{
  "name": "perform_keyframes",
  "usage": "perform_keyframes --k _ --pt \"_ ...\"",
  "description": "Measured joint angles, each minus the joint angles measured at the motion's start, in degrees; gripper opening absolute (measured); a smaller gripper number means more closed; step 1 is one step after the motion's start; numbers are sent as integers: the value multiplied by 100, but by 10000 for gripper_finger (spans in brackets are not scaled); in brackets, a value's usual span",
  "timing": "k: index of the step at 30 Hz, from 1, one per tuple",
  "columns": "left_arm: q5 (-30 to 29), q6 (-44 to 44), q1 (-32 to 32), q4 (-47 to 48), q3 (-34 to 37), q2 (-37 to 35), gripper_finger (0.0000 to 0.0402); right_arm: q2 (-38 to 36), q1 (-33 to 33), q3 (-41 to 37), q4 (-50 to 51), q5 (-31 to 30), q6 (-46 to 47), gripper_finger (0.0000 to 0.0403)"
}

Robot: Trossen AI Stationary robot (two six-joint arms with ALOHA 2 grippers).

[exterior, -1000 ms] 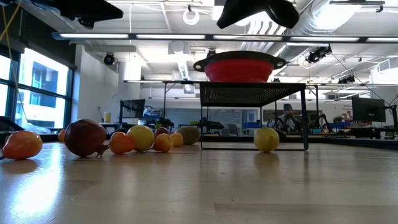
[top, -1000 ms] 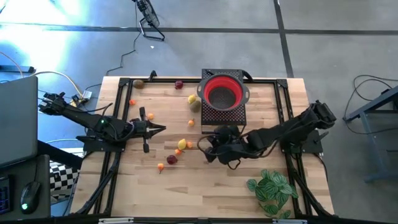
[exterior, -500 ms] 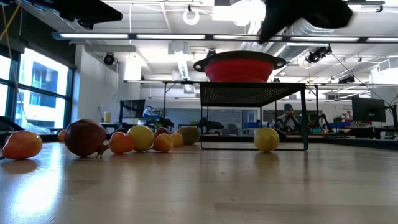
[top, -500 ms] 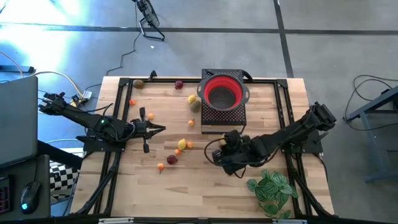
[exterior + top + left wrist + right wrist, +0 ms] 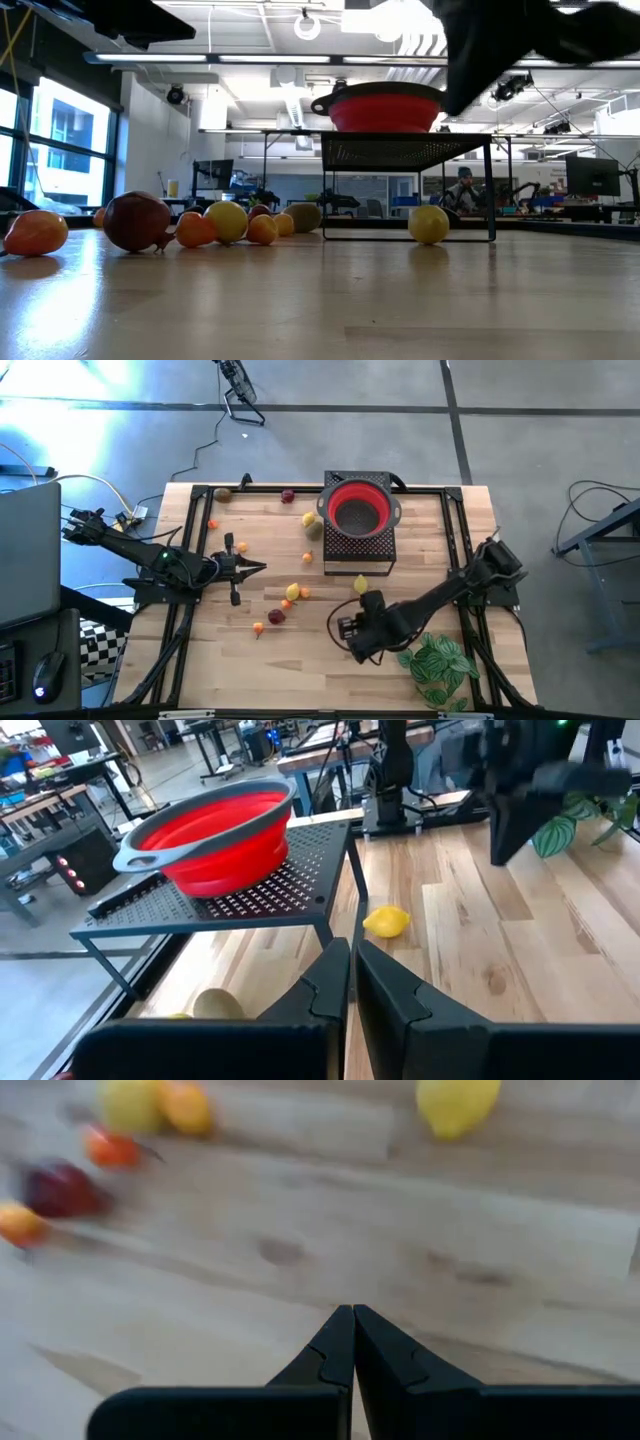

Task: Pick & Place Fruit
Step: Put the bottom right yellow lemon into the red strainer bowl on the shelf

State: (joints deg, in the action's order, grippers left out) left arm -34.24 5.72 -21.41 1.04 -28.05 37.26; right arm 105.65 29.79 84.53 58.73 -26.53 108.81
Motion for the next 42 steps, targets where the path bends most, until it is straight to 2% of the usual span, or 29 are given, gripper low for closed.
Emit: perform_keyframes --k 4,9,16,26,30,35,37,40,42 --pt "0 0 2 2 0 0 17 70 55 373 443 -503 112 2" --pt "2 0 2 44 0 0 17 248 -222 445 899 -459 242 2" --pt "2 0 1 48 2 2 17 436 -702 443 875 -257 29 2" --pt "4 0 0 59 2 2 17 450 -1049 441 714 695 -1242 2" --pt "5 0 1 59 2 1 17 450 -1108 441 672 793 -1396 2" --pt "7 0 2 59 7 2 17 450 -1204 441 594 1665 -1523 2" --pt "8 0 2 57 7 1 17 450 -1185 439 547 1405 -1604 2" --pt "21 0 2 59 7 0 17 450 -1091 439 458 531 -1509 2" --pt "22 0 2 59 7 2 17 449 -1031 439 479 272 -1291 2"
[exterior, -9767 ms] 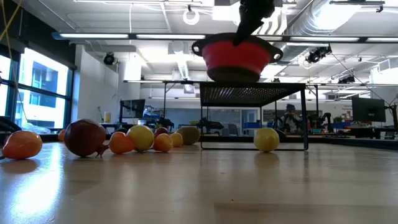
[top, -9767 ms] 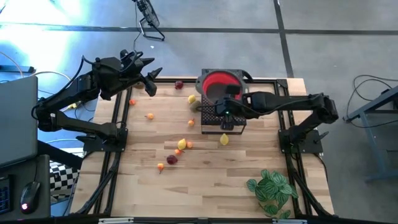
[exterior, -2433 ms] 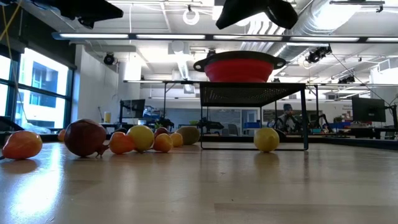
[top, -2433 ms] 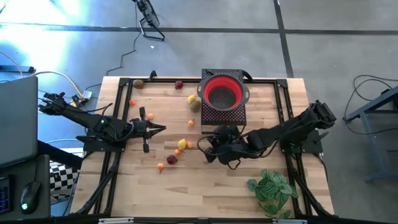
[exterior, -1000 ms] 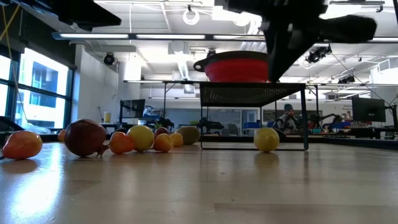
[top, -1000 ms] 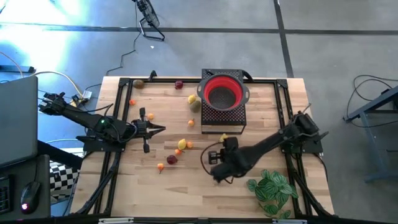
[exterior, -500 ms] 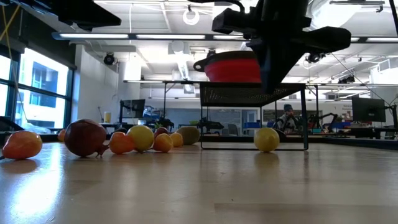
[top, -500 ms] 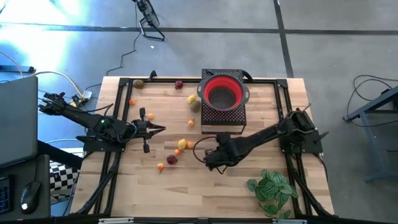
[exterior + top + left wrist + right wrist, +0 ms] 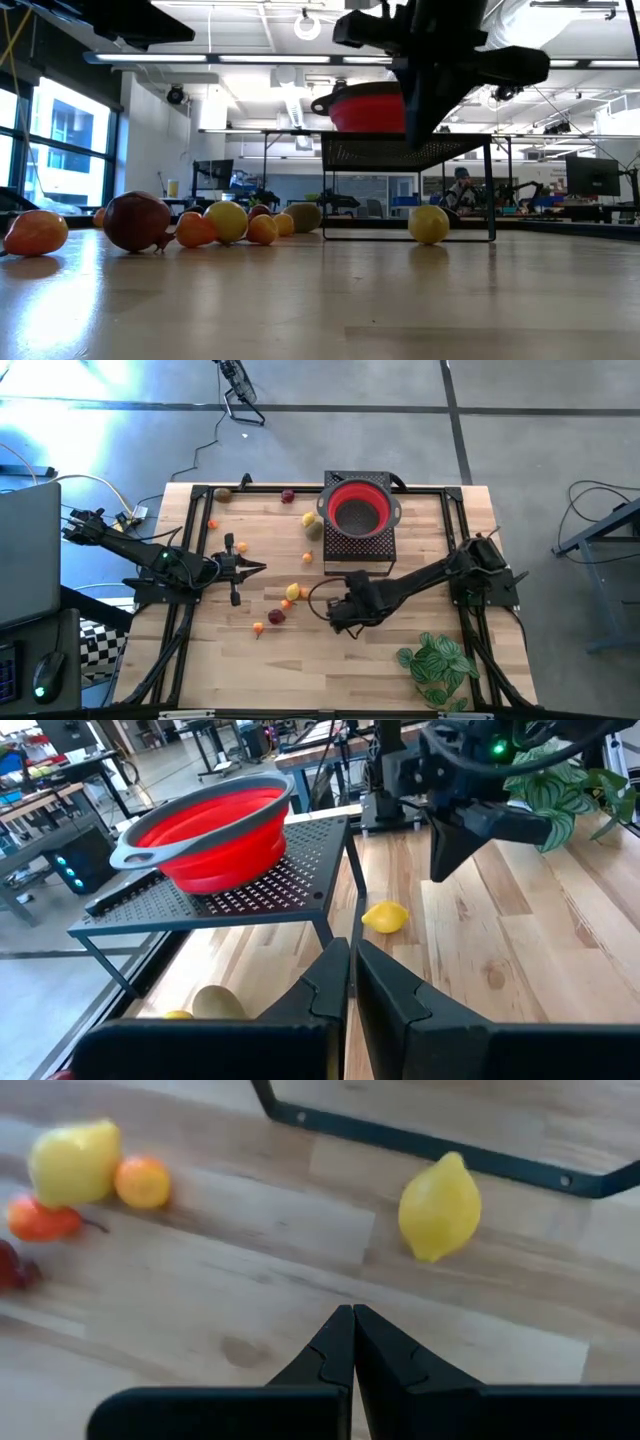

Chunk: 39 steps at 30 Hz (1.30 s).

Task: Pick & Place Fruit
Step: Put the bottom right yellow lemon into the red strainer bowl on the shelf

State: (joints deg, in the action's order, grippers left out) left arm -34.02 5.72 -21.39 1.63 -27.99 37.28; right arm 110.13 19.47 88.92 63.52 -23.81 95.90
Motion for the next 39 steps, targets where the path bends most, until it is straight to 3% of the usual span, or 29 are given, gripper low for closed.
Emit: perform_keyframes --k 10,17,23,27,39 --pt "-1 0 -1 -12 0 0 17 -14 212 -501 11 -127 1357 2" --pt "-2 0 0 -12 0 0 17 -9 229 -938 7 122 1409 2" --pt "-15 0 -2 -15 0 0 17 -9 227 -938 -54 -194 1346 14" --pt "-22 0 0 -15 0 -1 17 -9 185 -938 -39 -223 1342 51" --pt "-20 -10 -2 -17 0 0 17 -7 174 -938 -54 -826 1306 225"
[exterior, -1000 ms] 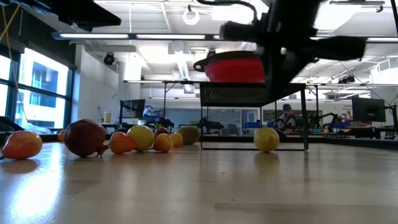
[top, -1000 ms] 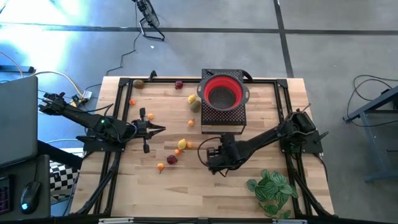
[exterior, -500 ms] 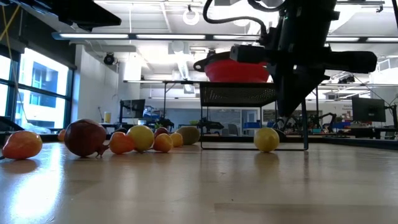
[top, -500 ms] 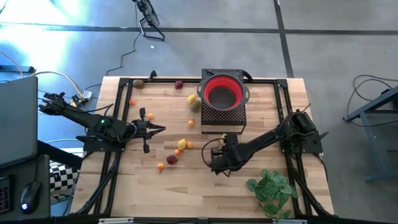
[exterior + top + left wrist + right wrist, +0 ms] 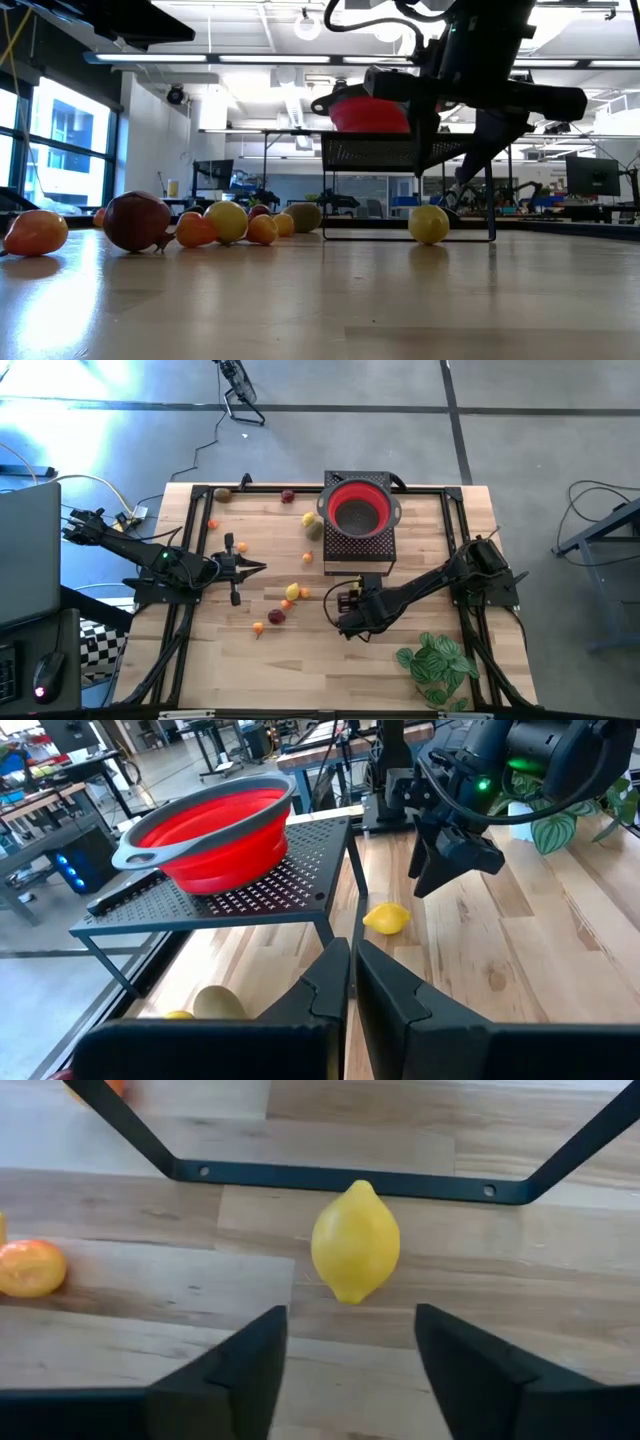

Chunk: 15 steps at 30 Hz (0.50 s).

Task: Pick & Place Fruit
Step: Put the bottom right yellow lemon into the red strainer bowl on the shelf

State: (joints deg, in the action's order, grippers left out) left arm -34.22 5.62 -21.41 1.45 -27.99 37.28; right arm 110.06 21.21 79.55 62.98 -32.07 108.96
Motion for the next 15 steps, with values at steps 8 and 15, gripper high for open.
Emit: perform_keyframes --k 8,15 --pt "0 -29 2 0 0 0 17 0 -70 0 -50 -95 73 303" --pt "2 -137 2 2 0 0 17 326 -178 0 -175 -293 42 313"
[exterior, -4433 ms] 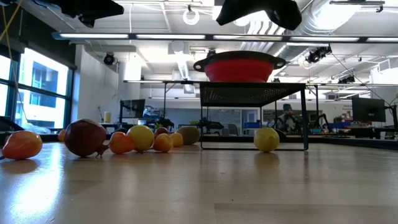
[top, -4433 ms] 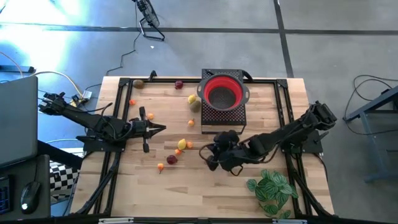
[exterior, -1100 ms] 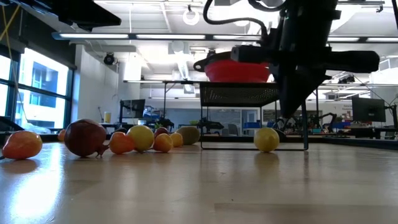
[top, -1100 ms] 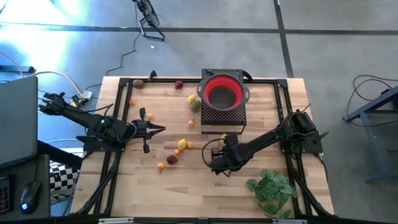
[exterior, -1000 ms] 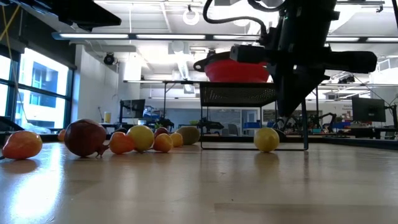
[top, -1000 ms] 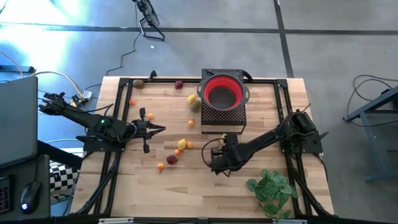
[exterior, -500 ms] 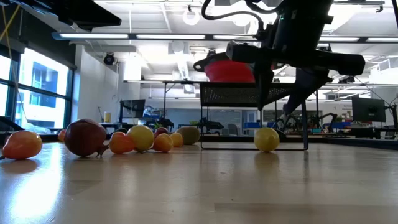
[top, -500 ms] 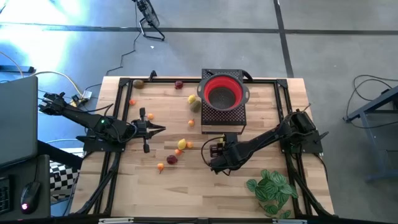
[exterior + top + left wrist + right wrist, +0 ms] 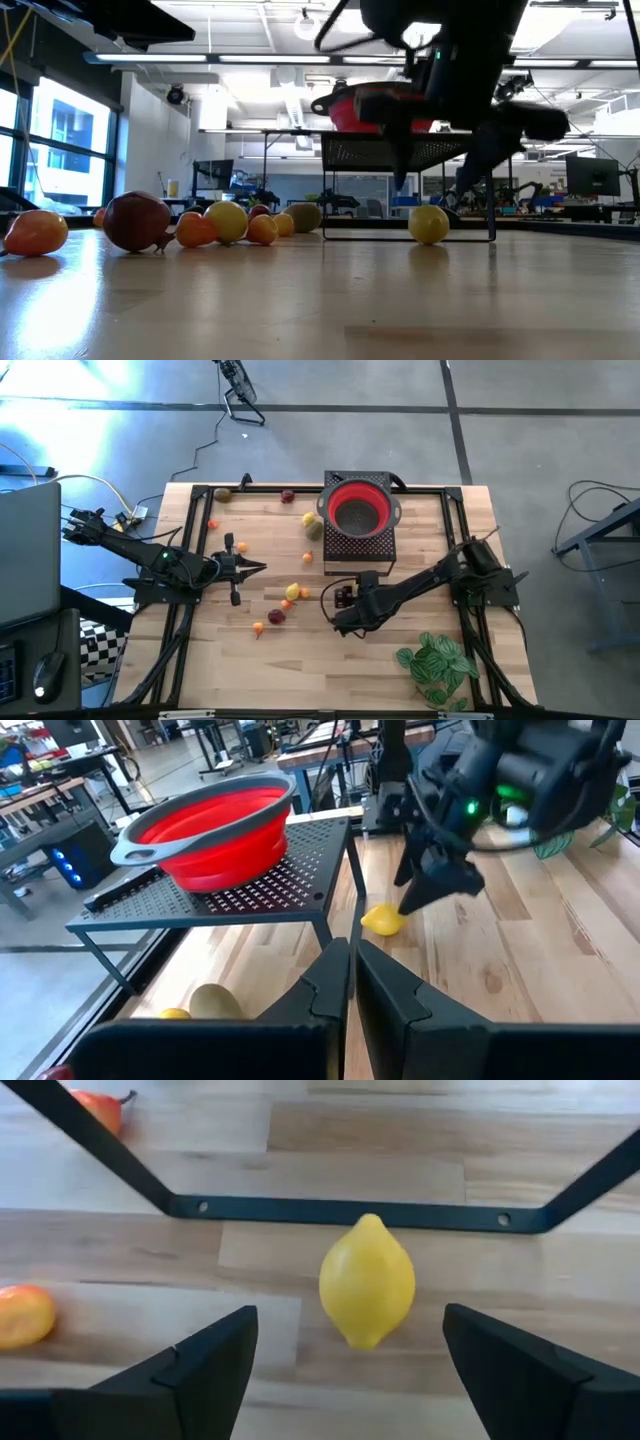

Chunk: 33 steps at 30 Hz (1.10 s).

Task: Pick & Place Fruit
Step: Put the bottom right yellow lemon into the red strainer bowl on the shelf

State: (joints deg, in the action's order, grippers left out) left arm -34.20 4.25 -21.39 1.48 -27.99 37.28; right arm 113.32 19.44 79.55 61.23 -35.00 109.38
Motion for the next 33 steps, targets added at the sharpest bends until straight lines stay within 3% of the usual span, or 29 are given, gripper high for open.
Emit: perform_keyframes --k 8,33 --pt "2 -2 -2 2 0 0 17 445 -125 -2 -83 5 35 314" --pt "17 -15 -1 8 0 0 17 441 -386 -538 -847 -137 35 314"
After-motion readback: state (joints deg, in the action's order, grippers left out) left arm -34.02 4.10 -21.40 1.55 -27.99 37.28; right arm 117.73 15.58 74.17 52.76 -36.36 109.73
